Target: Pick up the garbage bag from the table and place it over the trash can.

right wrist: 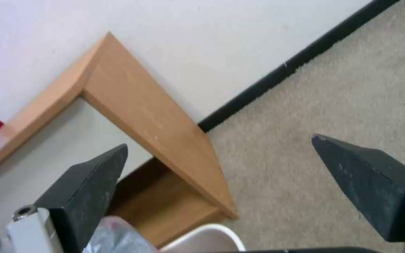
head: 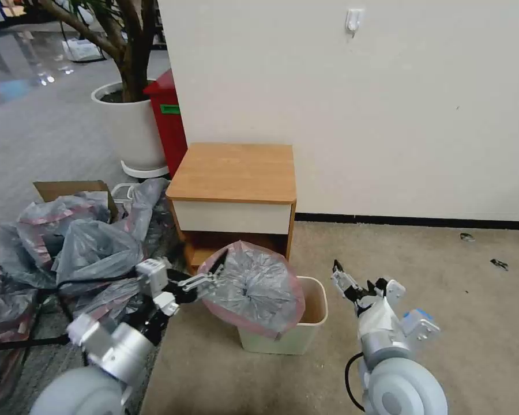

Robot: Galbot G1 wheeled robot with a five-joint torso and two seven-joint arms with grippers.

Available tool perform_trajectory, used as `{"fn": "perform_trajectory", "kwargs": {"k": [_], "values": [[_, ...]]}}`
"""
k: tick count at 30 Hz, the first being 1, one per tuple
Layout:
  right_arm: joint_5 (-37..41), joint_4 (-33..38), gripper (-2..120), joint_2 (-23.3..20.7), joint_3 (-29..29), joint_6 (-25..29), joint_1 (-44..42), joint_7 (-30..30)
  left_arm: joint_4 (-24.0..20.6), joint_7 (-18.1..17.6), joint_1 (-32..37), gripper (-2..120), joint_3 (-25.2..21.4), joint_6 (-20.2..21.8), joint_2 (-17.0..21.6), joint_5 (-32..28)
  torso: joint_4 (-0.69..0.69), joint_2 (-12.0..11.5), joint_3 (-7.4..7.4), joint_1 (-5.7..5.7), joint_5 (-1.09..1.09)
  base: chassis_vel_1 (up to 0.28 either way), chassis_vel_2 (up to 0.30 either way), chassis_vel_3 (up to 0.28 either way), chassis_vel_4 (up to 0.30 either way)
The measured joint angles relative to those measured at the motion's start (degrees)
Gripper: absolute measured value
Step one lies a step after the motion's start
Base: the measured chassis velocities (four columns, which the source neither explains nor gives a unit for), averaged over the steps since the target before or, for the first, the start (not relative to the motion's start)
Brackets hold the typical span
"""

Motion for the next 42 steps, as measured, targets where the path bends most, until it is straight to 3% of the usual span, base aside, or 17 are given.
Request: {"fn": "perform_trajectory", "kwargs": {"k": [1, 5, 10, 16, 22, 28, 42], "values": [[0.00, 0.00, 100, 0.00, 0.00, 0.00, 0.00, 0.00, 0.00, 0.00, 0.00, 100, 0.00, 0.00, 0.00, 0.00, 0.00, 0.00, 0.00, 0.00, 0.00, 0.000, 0.000, 0.000, 0.000], [-2.42, -0.06, 100, 1.37, -0.63, 1.73, -1.88, -1.50, 4.68, -5.07, -6.35, 100, 1.00, 9.98, 1.50, -7.58, 0.01, 0.00, 0.00, 0.00, -0.01, 0.000, 0.000, 0.000, 0.000], [-4.93, -0.27, 100, 2.71, -1.64, 3.03, -3.65, -2.59, 10.15, -7.92, -14.68, 100, 5.21, 12.47, 1.46, -12.10, 0.00, 0.00, 0.00, 0.00, -0.01, 0.000, 0.000, 0.000, 0.000], [-7.04, -0.31, 100, 3.40, -2.00, 4.17, -5.01, -3.39, 15.27, -8.21, -19.40, 100, 8.80, 12.96, 0.23, -12.87, 0.00, 0.00, 0.00, 0.00, 0.00, 0.000, 0.000, 0.000, 0.000], [-8.27, -0.43, 100, 3.61, -1.36, 5.36, -6.15, -3.88, 20.18, -9.10, -21.60, 100, 11.36, 14.80, -1.77, -11.06, 0.00, 0.00, 0.00, 0.00, 0.00, 0.000, 0.000, 0.000, 0.000], [-8.83, -0.89, 100, 4.18, -1.10, 6.39, -6.59, -4.07, 22.74, -12.43, -23.17, 100, 12.44, 20.16, -2.63, -8.81, 0.00, -0.01, 0.00, 0.00, 0.00, 0.000, 0.000, 0.000, 0.000], [-9.68, -1.38, 100, 4.50, -0.55, 7.54, -6.95, -4.17, 25.84, -12.71, -23.60, 100, 15.62, 20.46, -2.73, 0.21, 0.00, 0.00, 0.00, 0.00, 0.00, 0.000, 0.000, 0.000, 0.000]]}}
